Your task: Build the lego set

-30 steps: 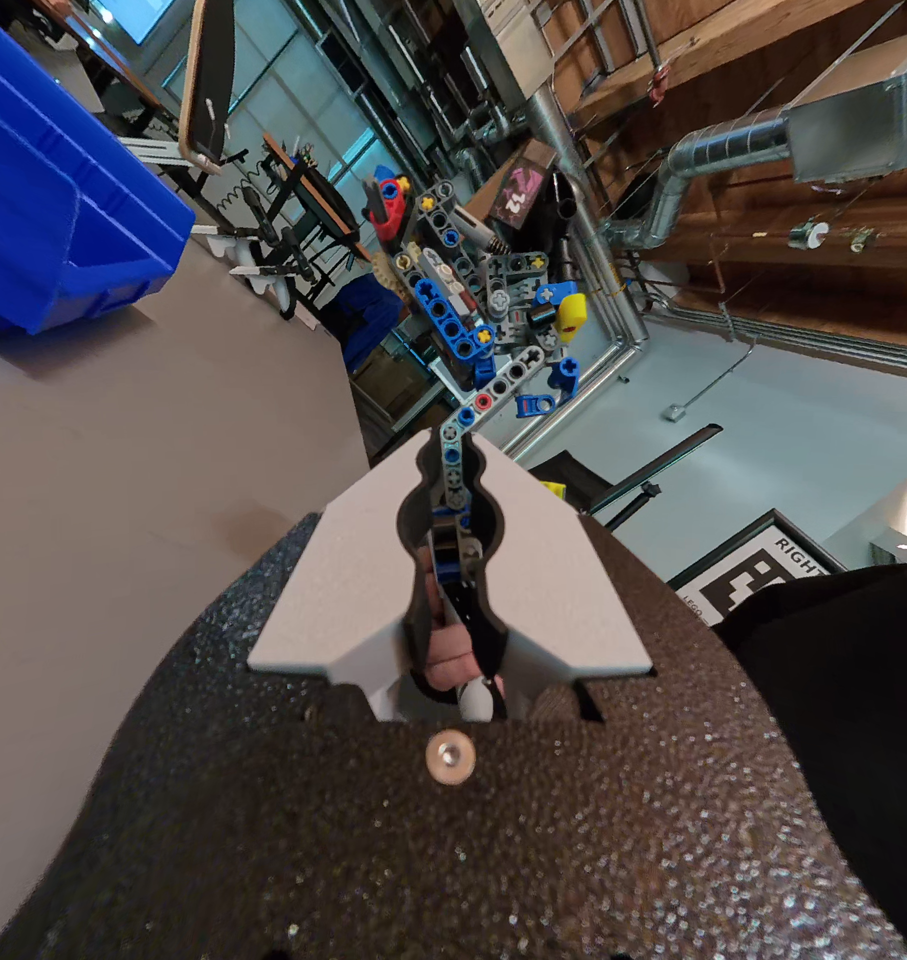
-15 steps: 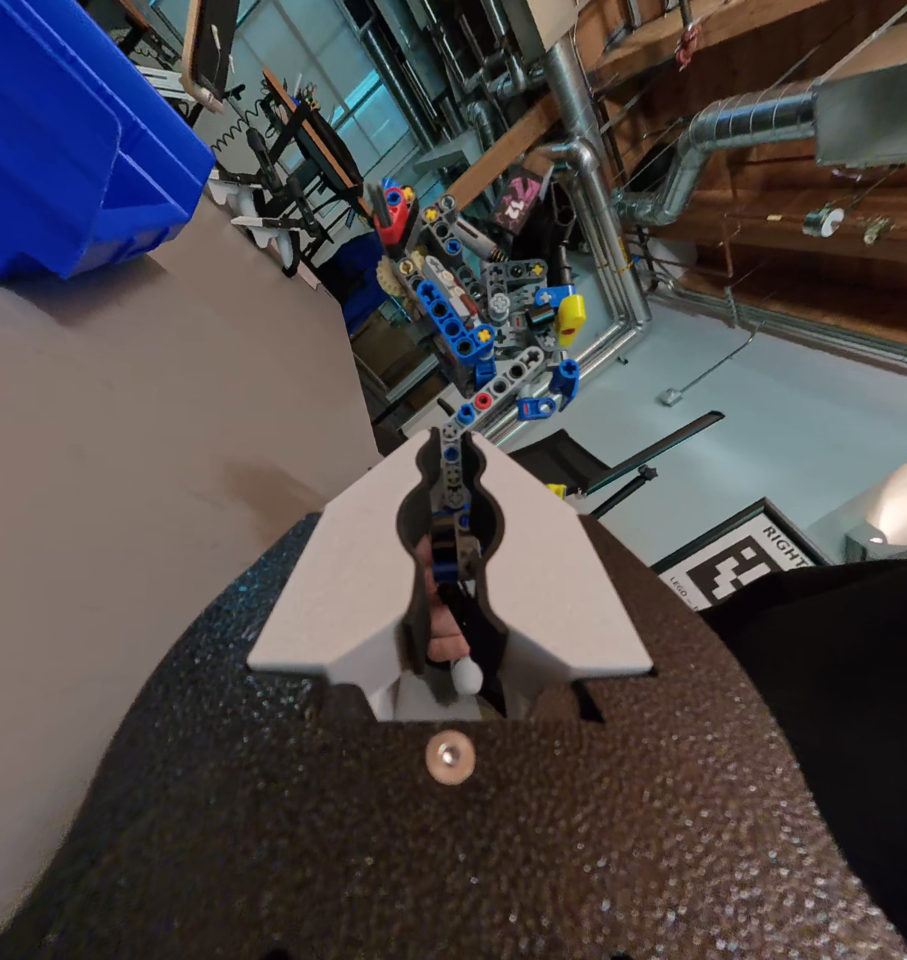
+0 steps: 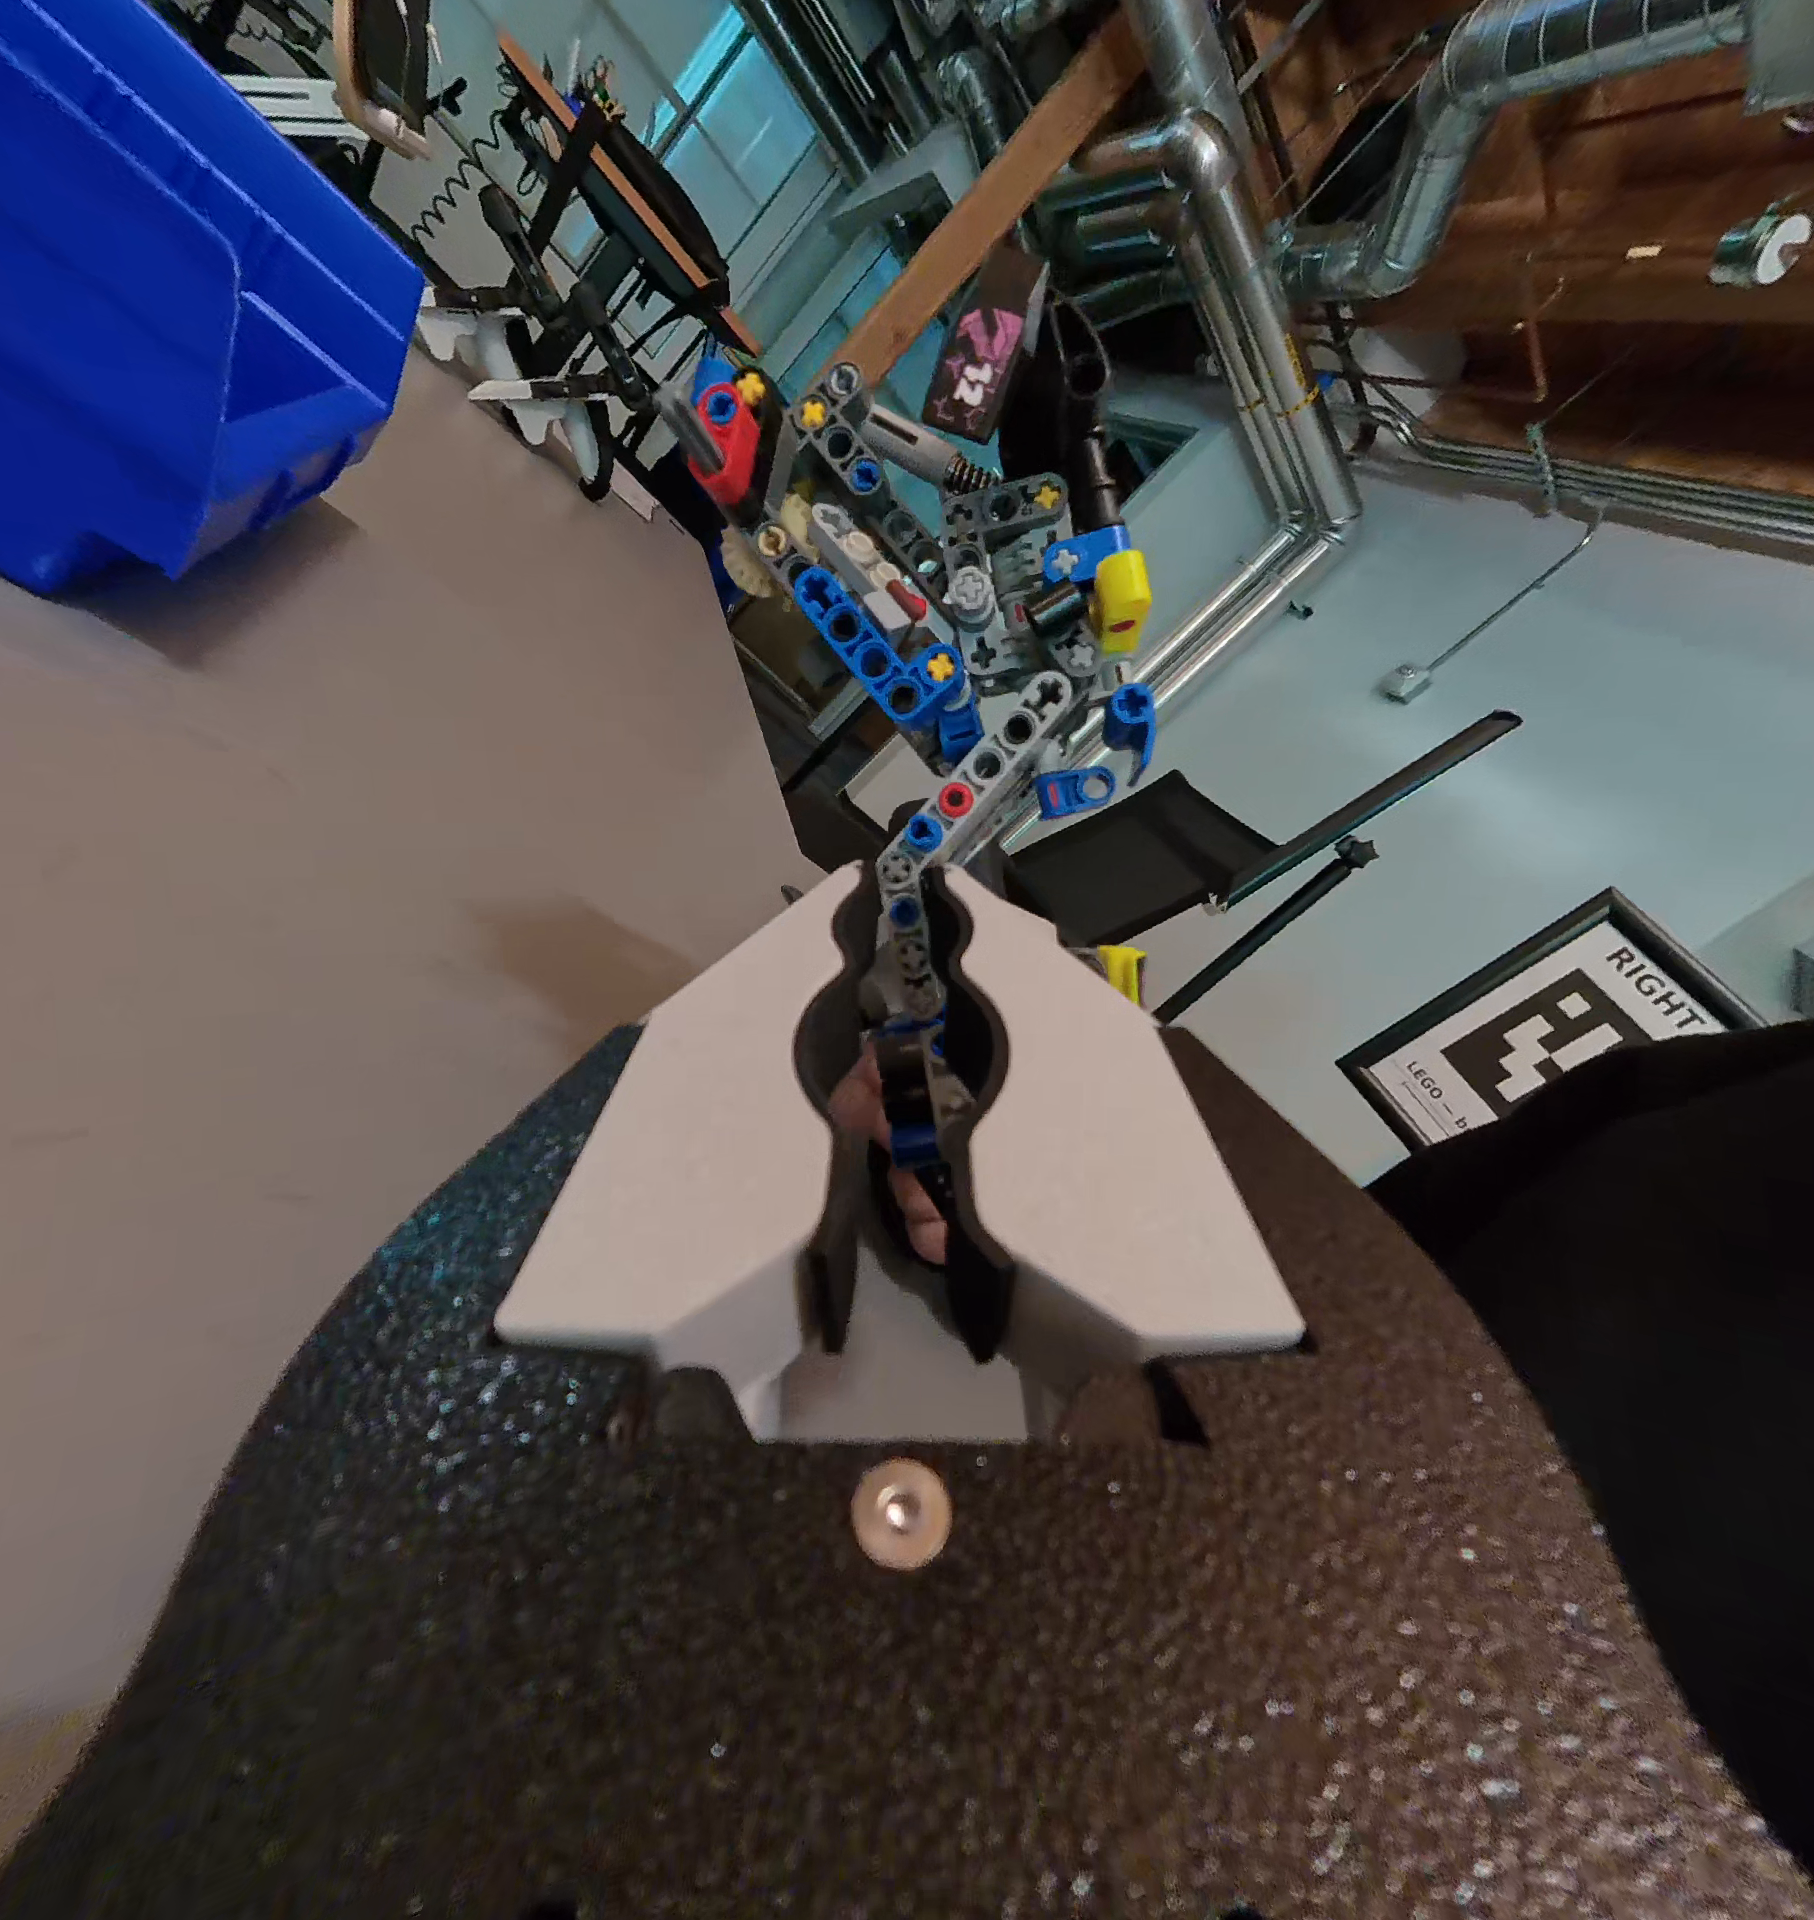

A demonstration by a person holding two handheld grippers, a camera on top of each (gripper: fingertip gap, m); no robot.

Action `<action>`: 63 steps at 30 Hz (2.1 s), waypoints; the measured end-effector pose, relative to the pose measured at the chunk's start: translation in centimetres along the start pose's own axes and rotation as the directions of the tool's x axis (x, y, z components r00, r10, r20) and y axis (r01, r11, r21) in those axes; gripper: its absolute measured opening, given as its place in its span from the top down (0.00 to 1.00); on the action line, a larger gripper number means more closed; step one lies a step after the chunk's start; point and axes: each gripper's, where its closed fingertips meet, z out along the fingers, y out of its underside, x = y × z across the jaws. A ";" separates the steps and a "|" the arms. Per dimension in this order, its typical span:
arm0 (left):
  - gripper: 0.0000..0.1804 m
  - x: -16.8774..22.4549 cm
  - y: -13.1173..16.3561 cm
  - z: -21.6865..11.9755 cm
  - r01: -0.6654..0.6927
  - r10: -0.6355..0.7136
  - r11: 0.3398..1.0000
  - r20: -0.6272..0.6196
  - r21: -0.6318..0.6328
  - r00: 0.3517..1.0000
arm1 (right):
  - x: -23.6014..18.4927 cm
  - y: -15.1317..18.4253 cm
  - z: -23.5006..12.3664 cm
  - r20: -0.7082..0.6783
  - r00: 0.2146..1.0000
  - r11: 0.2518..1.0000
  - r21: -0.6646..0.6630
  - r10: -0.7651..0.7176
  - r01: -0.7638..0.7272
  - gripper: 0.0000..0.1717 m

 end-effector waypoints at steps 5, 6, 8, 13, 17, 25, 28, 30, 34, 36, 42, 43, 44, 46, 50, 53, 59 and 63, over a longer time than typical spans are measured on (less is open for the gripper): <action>0.96 0.3 0.5 0.0 -0.037 0.037 0.998 0.000 -0.049 0.999 | -0.2 0.5 0.3 -0.001 0.999 0.999 -0.031 -0.034 0.034 0.97; 0.96 0.2 0.6 0.0 -0.047 0.047 0.997 0.011 -0.054 0.999 | 0.0 0.5 0.3 -0.004 1.000 0.999 -0.027 -0.026 0.026 0.97; 0.97 0.4 0.6 0.0 -0.044 0.045 0.997 0.008 -0.057 0.999 | -0.1 0.4 0.3 0.000 0.999 0.999 -0.023 -0.032 0.032 0.97; 0.97 0.1 0.6 0.0 0.016 -0.016 0.999 0.002 -0.036 1.000 | 0.3 0.4 0.4 -0.040 0.998 0.999 -0.022 -0.047 0.046 0.97; 0.97 0.1 1.0 0.0 0.061 -0.062 0.997 -0.033 -0.045 0.998 | 0.4 0.6 0.2 -0.042 0.999 0.998 -0.049 -0.027 0.025 0.97; 0.97 0.2 1.4 0.0 0.064 -0.068 0.995 -0.057 -0.071 0.996 | 0.4 1.4 0.2 -0.013 1.000 0.986 -0.165 -0.024 0.022 0.97; 0.97 0.1 1.1 -0.1 0.085 -0.087 0.996 -0.068 -0.033 0.994 | 0.5 1.1 0.5 -0.004 1.000 0.992 -0.129 0.002 -0.002 0.97; 0.97 0.3 0.8 0.1 0.069 -0.070 0.998 -0.073 -0.013 0.995 | 0.2 0.8 0.5 0.015 1.000 0.995 -0.098 -0.021 0.022 0.97; 0.97 0.4 0.7 0.2 0.074 -0.072 0.997 -0.082 0.013 0.994 | 0.1 0.5 0.5 0.004 0.998 0.995 -0.085 -0.056 0.056 0.97; 0.97 0.2 0.6 0.1 0.100 -0.097 0.995 -0.088 0.028 0.991 | 0.2 0.7 0.5 -0.012 0.996 0.989 -0.114 -0.091 0.089 0.94; 0.97 0.6 -0.2 -0.3 0.042 -0.037 0.998 -0.102 0.049 0.994 | 0.0 1.3 0.4 -0.035 0.982 0.964 -0.204 -0.183 0.172 0.95; 0.97 0.8 -0.2 -0.4 0.028 -0.023 0.998 -0.109 0.049 0.994 | -0.4 1.4 0.5 -0.019 0.983 0.961 -0.213 -0.184 0.176 0.97; 0.97 1.0 -0.3 -0.4 0.018 -0.012 0.999 -0.120 0.048 0.993 | -0.6 1.5 0.5 -0.011 0.981 0.956 -0.226 -0.192 0.185 0.97; 0.97 1.4 -0.2 -0.4 -0.013 0.019 0.999 -0.131 0.046 0.991 | -0.7 1.6 0.5 -0.018 0.970 0.940 -0.252 -0.244 0.232 0.97; 0.97 1.6 -0.2 -0.2 -0.002 0.011 0.998 -0.155 0.059 0.988 | -0.8 1.5 0.6 -0.047 0.954 0.930 -0.245 -0.295 0.276 0.97; 0.97 1.1 0.0 -0.2 0.035 -0.025 0.997 -0.152 0.063 0.988 | -0.2 1.5 0.5 -0.064 0.957 0.934 -0.246 -0.282 0.259 0.97; 0.97 0.5 0.4 0.1 0.078 -0.075 0.997 -0.125 0.019 0.989 | 0.0 1.2 0.0 -0.042 0.971 0.942 -0.257 -0.236 0.217 0.97; 0.97 0.3 0.6 0.2 0.205 -0.205 0.979 -0.115 -0.010 0.972 | 0.2 -1.3 -0.6 -0.145 0.931 0.931 -0.203 -0.337 0.305 0.87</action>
